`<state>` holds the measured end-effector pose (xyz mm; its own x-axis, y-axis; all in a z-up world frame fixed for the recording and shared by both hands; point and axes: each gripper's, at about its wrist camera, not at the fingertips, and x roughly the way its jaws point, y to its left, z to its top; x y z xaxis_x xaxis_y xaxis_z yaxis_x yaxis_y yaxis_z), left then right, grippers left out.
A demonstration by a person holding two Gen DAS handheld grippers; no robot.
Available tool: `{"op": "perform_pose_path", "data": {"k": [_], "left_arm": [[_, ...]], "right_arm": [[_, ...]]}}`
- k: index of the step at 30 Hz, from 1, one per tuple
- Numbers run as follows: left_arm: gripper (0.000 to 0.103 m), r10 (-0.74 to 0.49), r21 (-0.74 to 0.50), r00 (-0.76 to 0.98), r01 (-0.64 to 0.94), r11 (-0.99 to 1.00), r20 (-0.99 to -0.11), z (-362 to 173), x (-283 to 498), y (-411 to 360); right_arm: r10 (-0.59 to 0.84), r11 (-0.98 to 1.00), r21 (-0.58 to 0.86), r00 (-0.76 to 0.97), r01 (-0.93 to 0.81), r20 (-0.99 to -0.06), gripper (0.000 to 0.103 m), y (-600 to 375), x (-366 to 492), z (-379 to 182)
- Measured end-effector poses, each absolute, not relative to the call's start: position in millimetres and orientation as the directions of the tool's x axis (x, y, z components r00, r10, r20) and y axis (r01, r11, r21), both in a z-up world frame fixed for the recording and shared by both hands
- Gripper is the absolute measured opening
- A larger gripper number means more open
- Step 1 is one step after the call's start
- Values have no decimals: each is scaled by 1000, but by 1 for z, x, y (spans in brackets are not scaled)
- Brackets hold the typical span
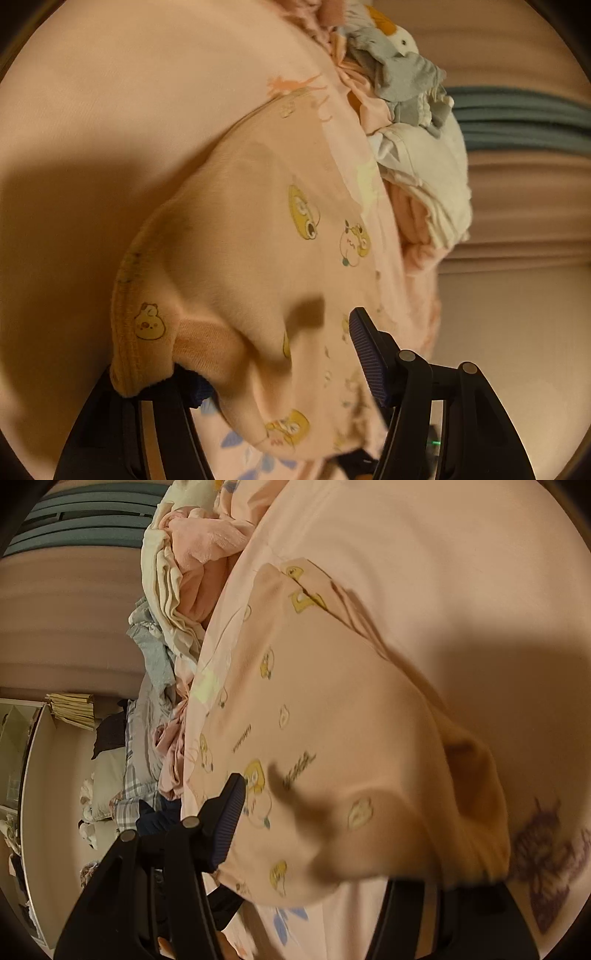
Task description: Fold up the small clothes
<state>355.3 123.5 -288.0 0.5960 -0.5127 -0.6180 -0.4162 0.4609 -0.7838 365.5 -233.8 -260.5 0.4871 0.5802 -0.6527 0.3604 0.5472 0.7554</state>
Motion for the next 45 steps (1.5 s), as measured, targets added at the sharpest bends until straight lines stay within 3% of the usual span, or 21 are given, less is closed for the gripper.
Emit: {"op": "perform_pose_path", "data": {"k": [1,2,3,6,11,15,22,24,26,28,32,35,38,41,45], "left_arm": [[46,-477,-755,593,-422,501,-648,-286,357,120],[28,-415,-697,577,-446,561,-703,-285,359,115],[23,-381,-663,567,-455,595,-730,-286,360,112],[18,-346,-640,576,-447,626,-741,-281,351,112],[13,-317,-625,604,-407,666,-731,-254,332,118],[10,-283,-612,643,-369,699,-712,-232,302,122],[8,-385,-639,608,-275,719,-695,-237,282,115],[8,-399,-619,548,-304,724,-735,-259,296,109],[8,-448,-678,540,-366,637,-712,-278,299,116],[11,-484,-736,573,-372,566,-662,-280,297,125],[52,-568,-813,589,-330,480,-575,-282,306,132],[54,-546,-791,584,-337,510,-601,-280,314,126],[18,-457,-672,516,-379,636,-724,-281,335,114],[14,-436,-665,526,-402,629,-730,-276,337,113],[11,-258,-542,626,-316,779,-736,-238,306,92]], "right_arm": [[560,567,743,495,356,-664,49,-232,368,-260],[533,596,721,497,354,-685,31,-229,371,-260],[503,636,688,488,350,-713,13,-226,374,-261],[508,644,692,495,326,-705,11,-227,373,-263],[624,525,812,535,253,-570,8,-247,355,-244],[623,561,809,554,175,-552,7,-246,326,-214],[581,632,762,565,140,-586,7,-246,279,-196],[546,669,720,534,186,-646,8,-245,286,-208],[564,621,738,503,264,-655,10,-247,290,-227],[567,624,734,492,267,-661,11,-248,289,-233],[517,701,662,450,265,-728,13,-243,290,-237],[508,704,654,447,278,-737,13,-242,293,-242],[496,717,638,438,280,-750,13,-237,296,-248],[502,721,639,434,267,-748,12,-241,293,-249],[539,698,675,446,240,-715,9,-248,291,-246]]}}
